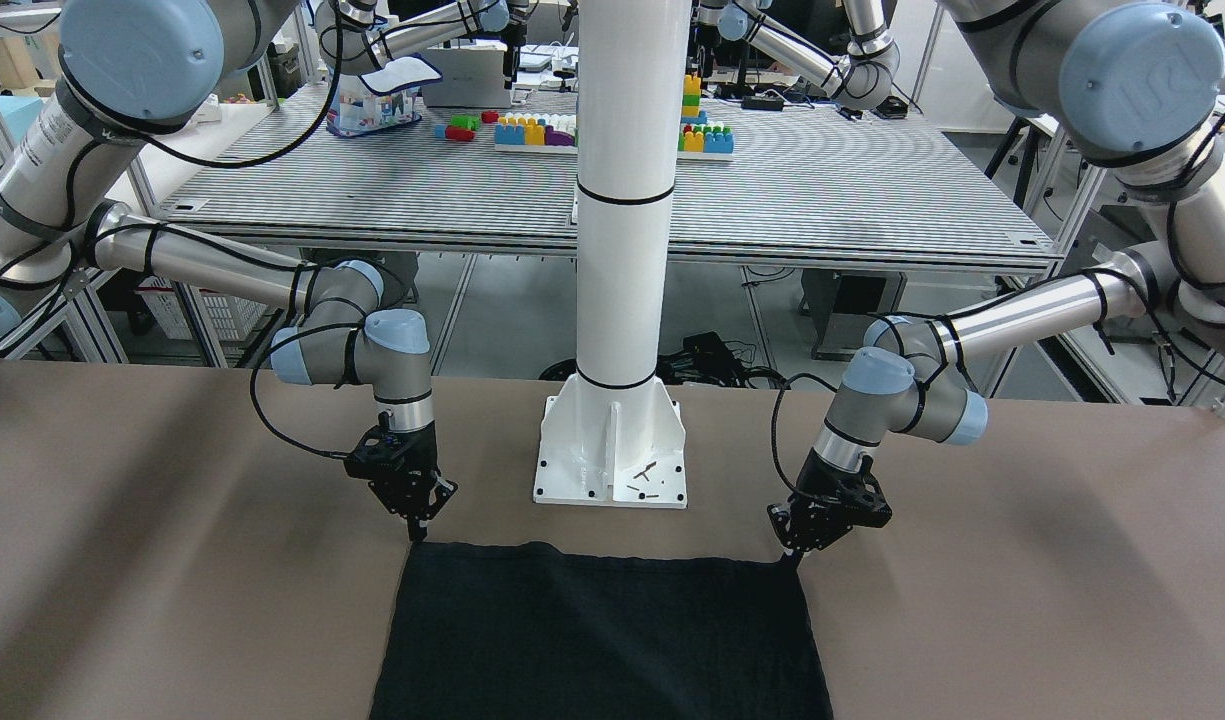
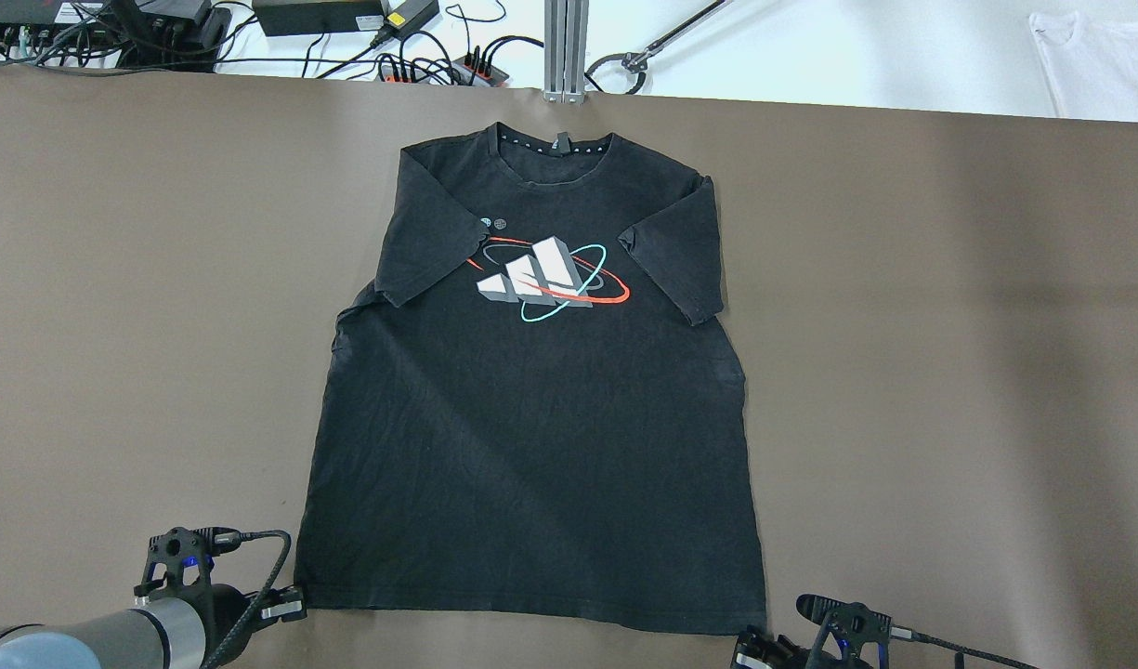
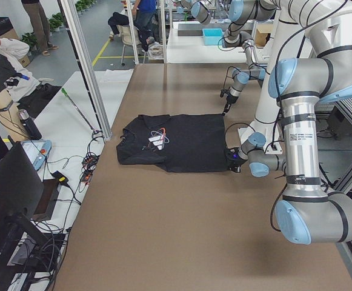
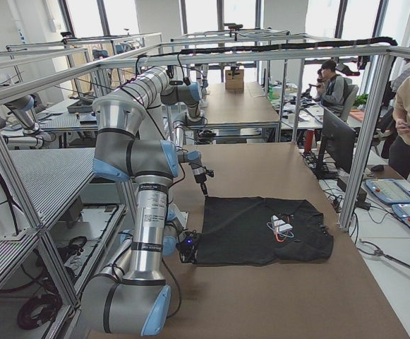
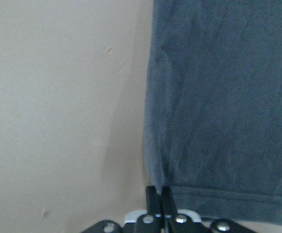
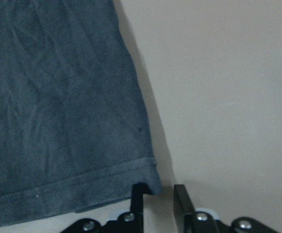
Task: Fold clothes
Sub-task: 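Close both grippers on the hem corners nearest the robot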
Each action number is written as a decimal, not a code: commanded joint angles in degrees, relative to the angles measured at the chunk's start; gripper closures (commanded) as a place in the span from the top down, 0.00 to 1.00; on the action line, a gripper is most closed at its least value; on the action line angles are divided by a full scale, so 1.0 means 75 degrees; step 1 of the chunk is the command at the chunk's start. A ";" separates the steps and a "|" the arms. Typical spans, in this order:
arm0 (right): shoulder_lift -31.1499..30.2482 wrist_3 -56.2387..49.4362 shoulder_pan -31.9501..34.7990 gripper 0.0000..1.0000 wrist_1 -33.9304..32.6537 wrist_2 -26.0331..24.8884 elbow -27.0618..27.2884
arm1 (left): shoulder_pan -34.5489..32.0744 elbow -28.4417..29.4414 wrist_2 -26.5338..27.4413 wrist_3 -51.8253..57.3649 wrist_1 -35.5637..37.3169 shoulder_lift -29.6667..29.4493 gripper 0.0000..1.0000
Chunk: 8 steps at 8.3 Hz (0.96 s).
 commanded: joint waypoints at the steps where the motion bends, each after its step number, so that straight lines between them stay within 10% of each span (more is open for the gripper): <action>1: 0.0119 0.0007 0.0053 0.00 -0.0001 -0.0013 0.0041 | -0.0041 -0.0237 -0.0034 0.0012 0.0000 0.0027 0.00; 3: 0.0167 -0.0039 0.0321 0.00 -0.0001 0.0022 0.0308 | -0.0298 -0.0856 -0.0359 0.0267 0.0279 0.0120 0.00; 5: 0.0190 -0.0716 0.0719 0.00 -0.1058 0.0231 0.1358 | -0.0977 -0.2224 -0.1319 0.0690 0.2532 -0.0124 0.00; 8: 0.1639 -0.1945 0.2660 0.00 -0.3172 0.2289 0.2173 | -0.2905 -0.2665 -0.3273 0.1975 0.4832 -0.1665 0.00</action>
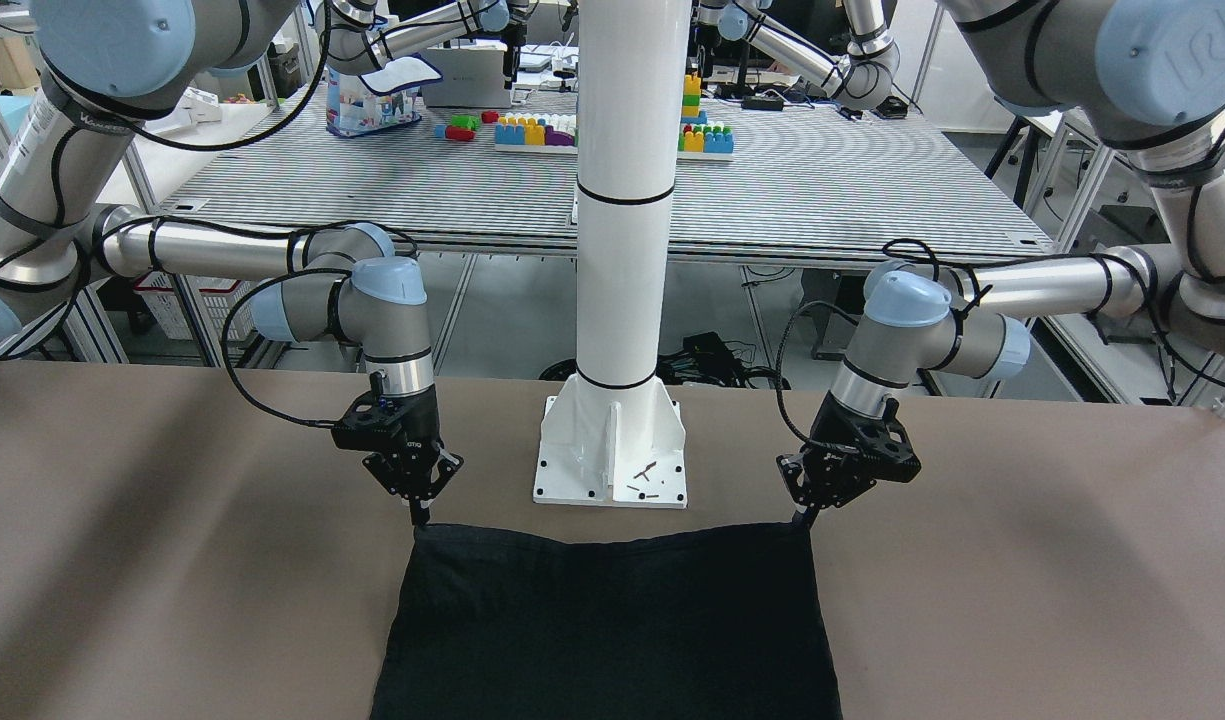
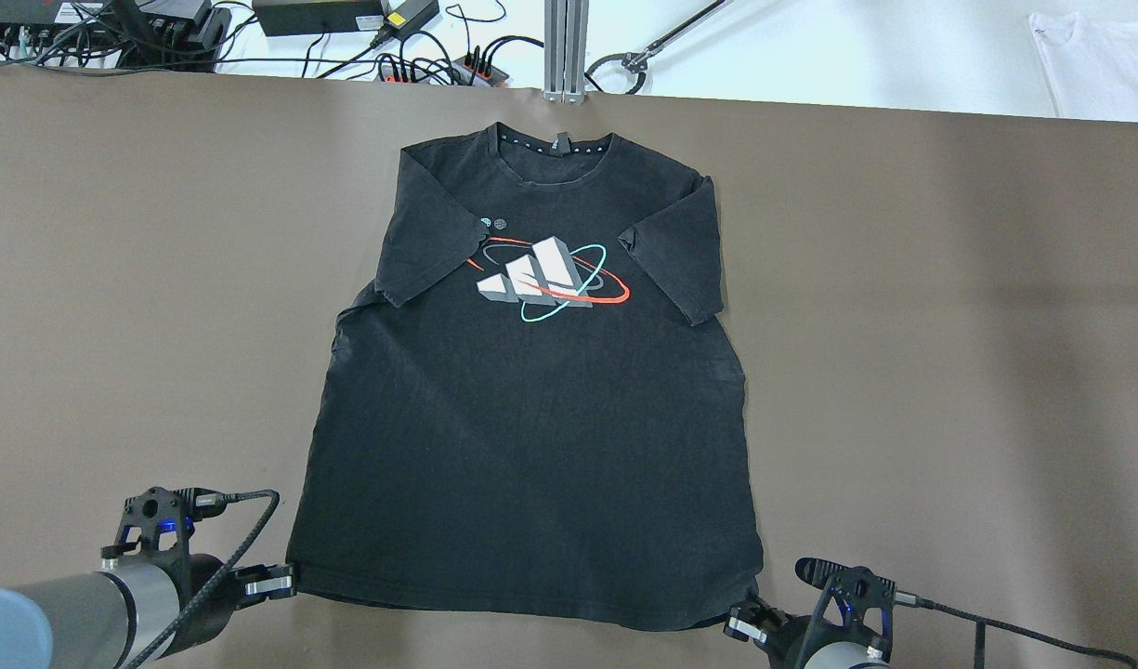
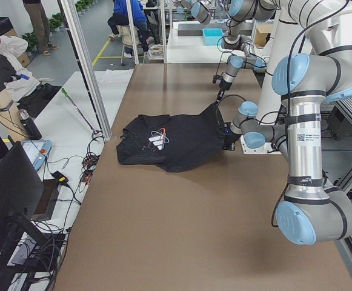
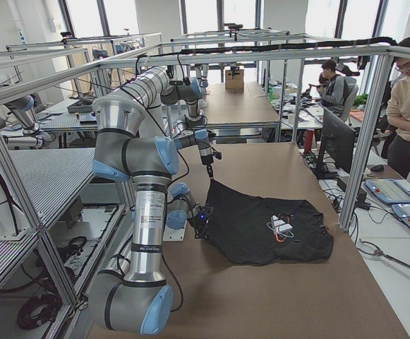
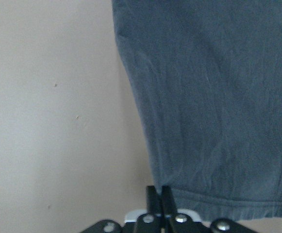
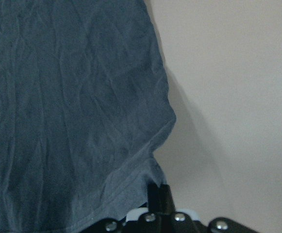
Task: Fold clothes
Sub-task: 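Close both grippers on the hem corners nearest the robot, then lift the hem with both grippers and carry it toward the neckline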
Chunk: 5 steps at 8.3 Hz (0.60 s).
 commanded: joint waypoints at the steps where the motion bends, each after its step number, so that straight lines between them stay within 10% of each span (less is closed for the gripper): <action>1: 0.0965 -0.1242 0.1816 0.00 -0.1291 0.1916 0.0363 | -0.1888 -0.0217 -0.1928 0.1432 0.2469 -0.1776 0.00; 5: 0.0441 -0.2696 0.1302 0.00 -0.2411 0.4145 0.2009 | -0.1678 -0.1196 -0.4041 0.1883 0.3580 -0.2057 0.00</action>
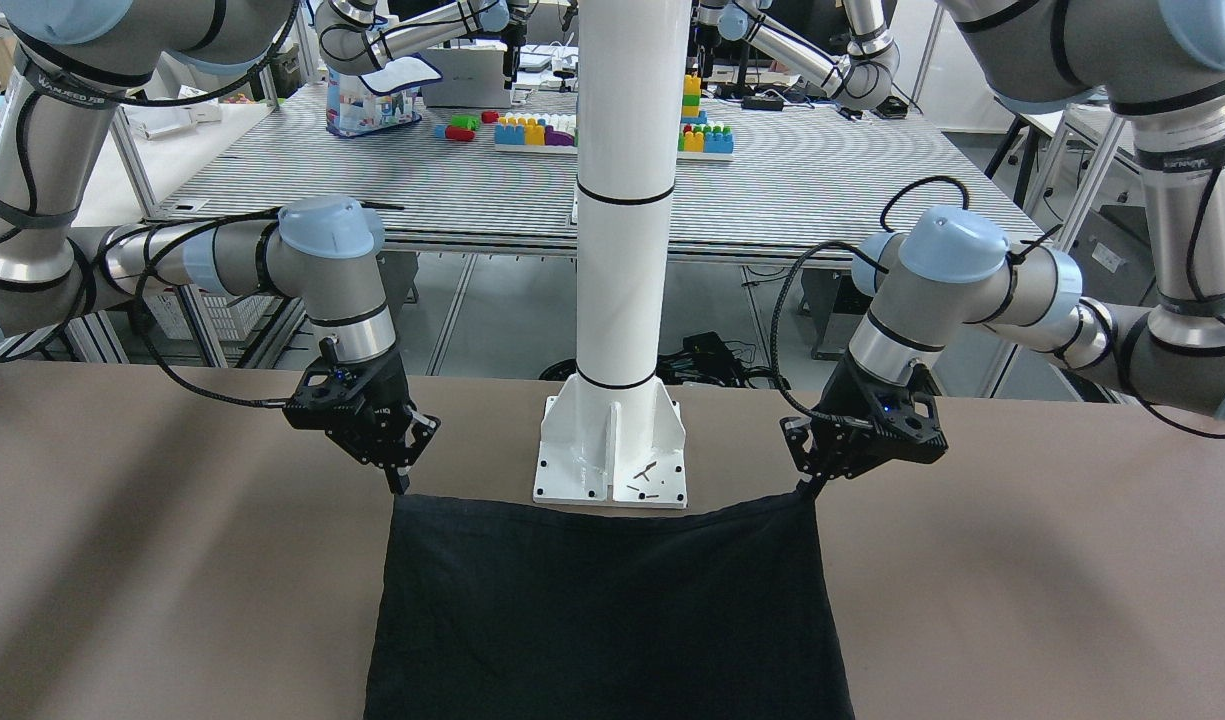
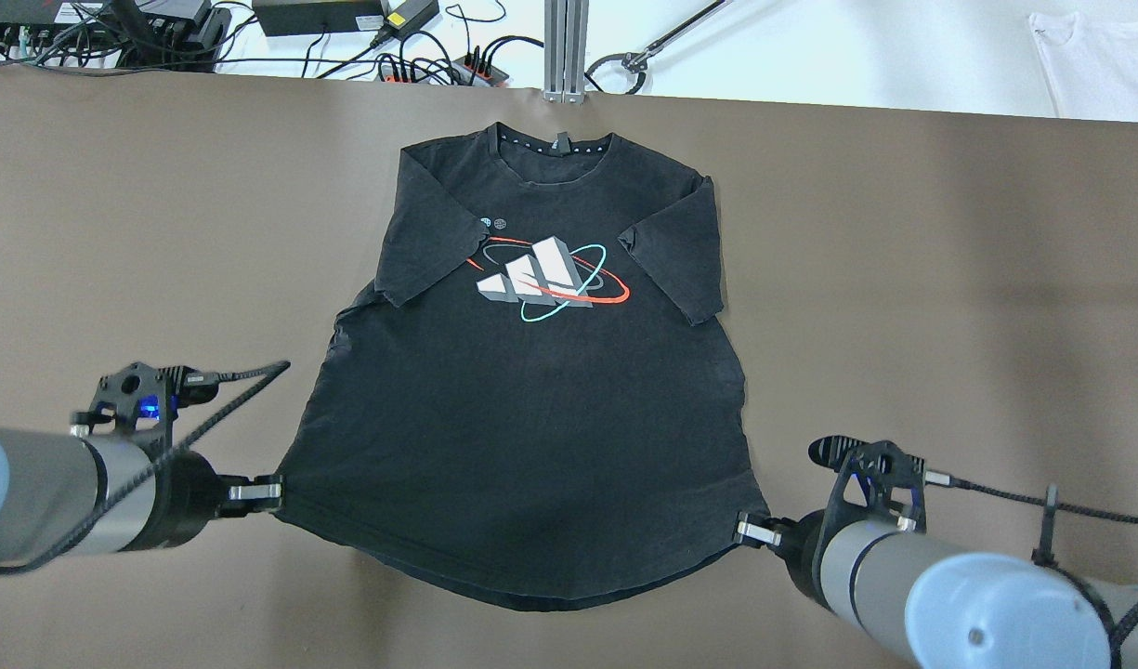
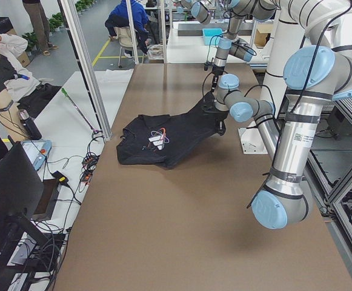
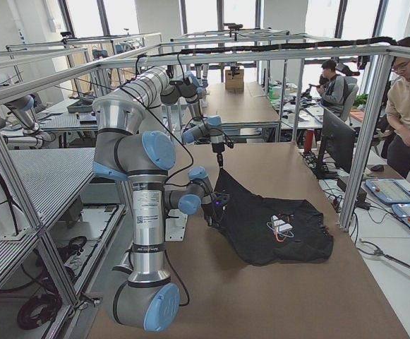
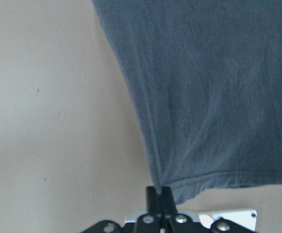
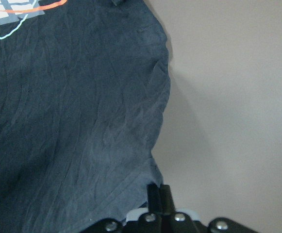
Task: Fold clothes
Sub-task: 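Lift the hem with both grippers and carry it toward the neckline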
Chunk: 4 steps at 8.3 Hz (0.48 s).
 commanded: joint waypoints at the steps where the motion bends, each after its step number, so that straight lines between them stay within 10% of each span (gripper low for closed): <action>1: -0.0338 -0.0723 -0.1688 0.00 -0.1499 0.1011 0.1614 | 0.1344 -0.1424 -0.0926 0.0018 0.0223 0.0806 0.00; 4: -0.0303 -0.0641 -0.2728 0.00 -0.2302 0.0930 0.2394 | 0.2570 -0.2029 -0.0903 -0.0428 0.0234 0.1199 0.00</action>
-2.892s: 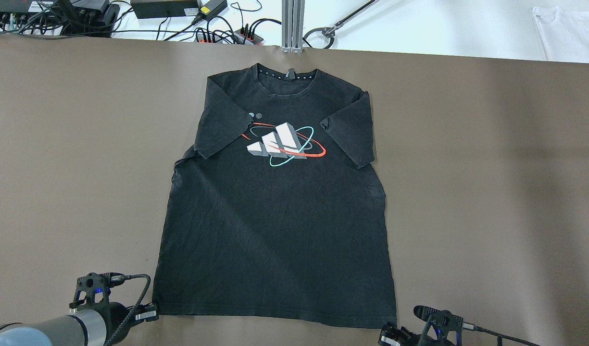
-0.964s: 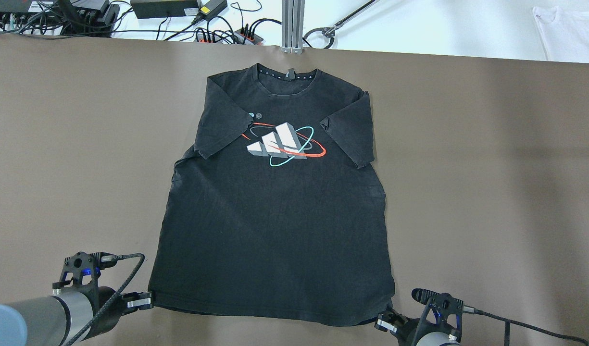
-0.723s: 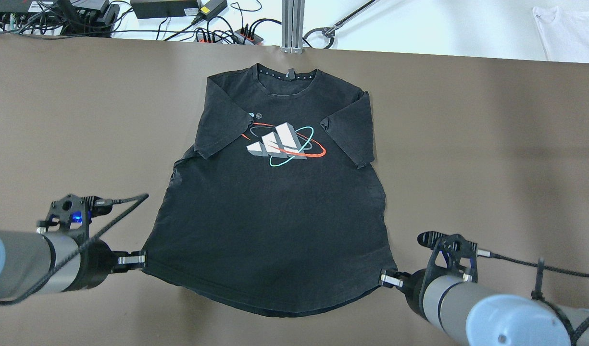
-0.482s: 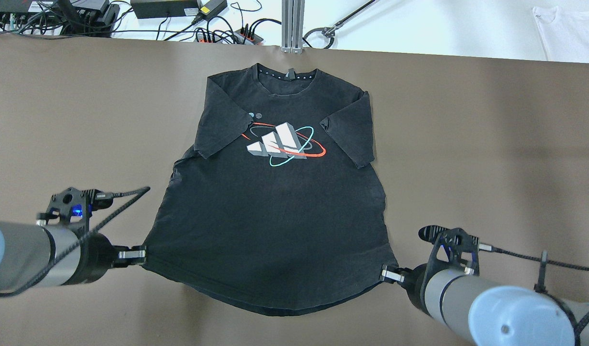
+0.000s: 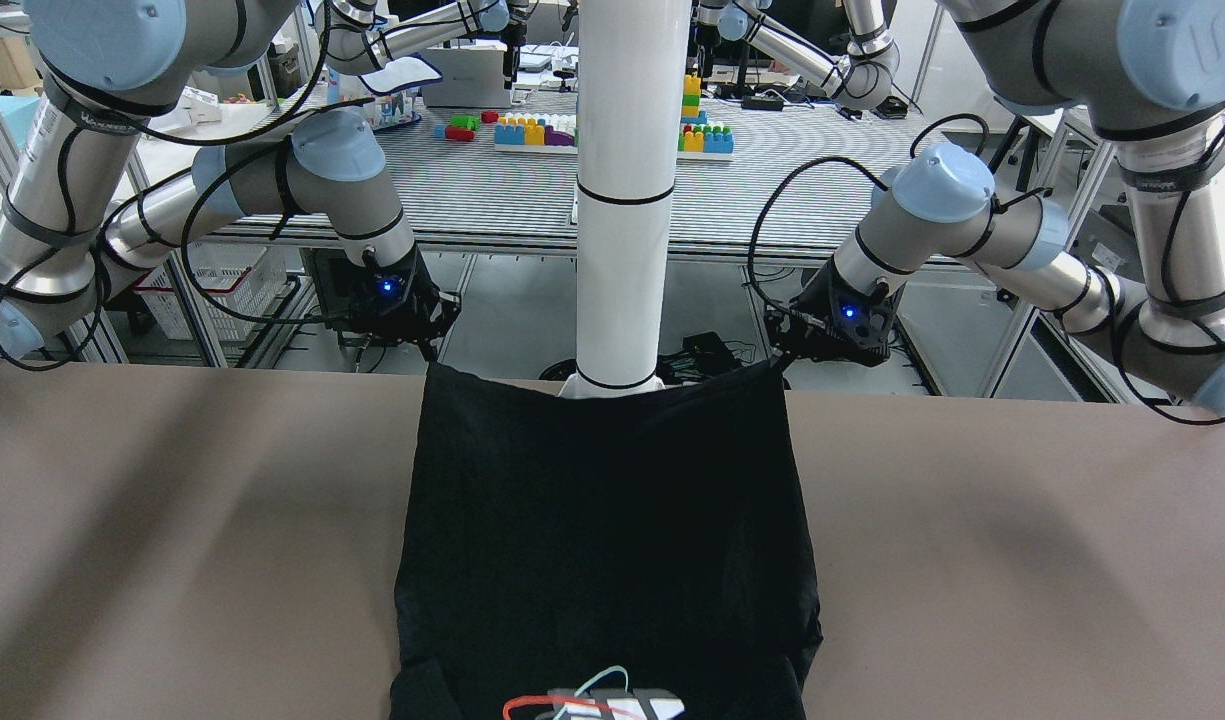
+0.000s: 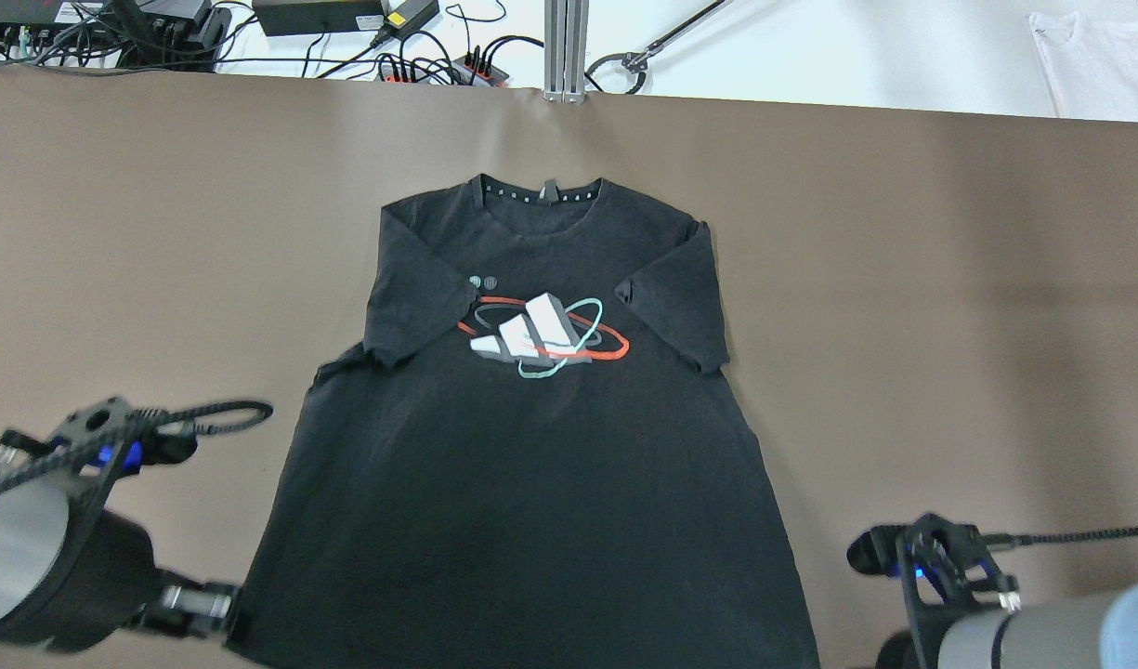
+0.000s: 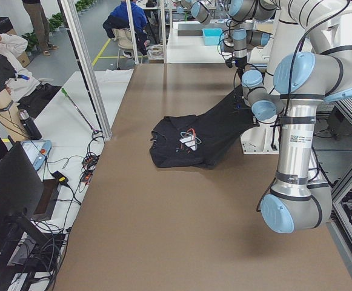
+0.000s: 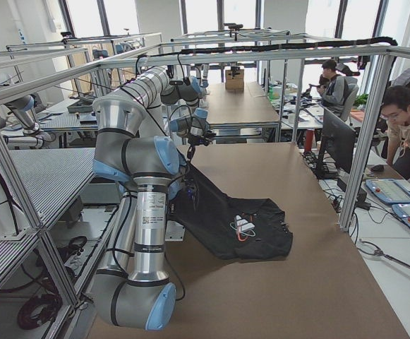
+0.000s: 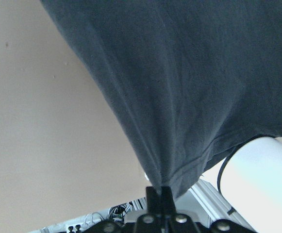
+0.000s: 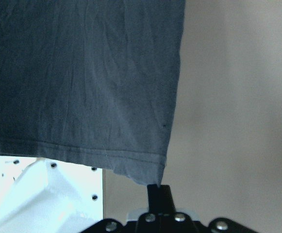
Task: Fold clothes
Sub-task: 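Lift the hem with both grippers and carry it toward the neckline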
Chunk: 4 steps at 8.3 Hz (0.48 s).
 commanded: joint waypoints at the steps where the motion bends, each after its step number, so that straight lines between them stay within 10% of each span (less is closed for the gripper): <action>1: 0.0054 0.0028 -0.0467 0.00 -0.0453 -0.0181 0.0256 | 0.0350 -0.0101 0.0179 -0.0237 0.0018 0.0157 0.00; 4: 0.0732 0.0262 0.0873 0.00 -0.0441 -0.1049 -0.1087 | -0.1122 0.1429 0.1058 -0.0167 0.0019 -0.0718 0.00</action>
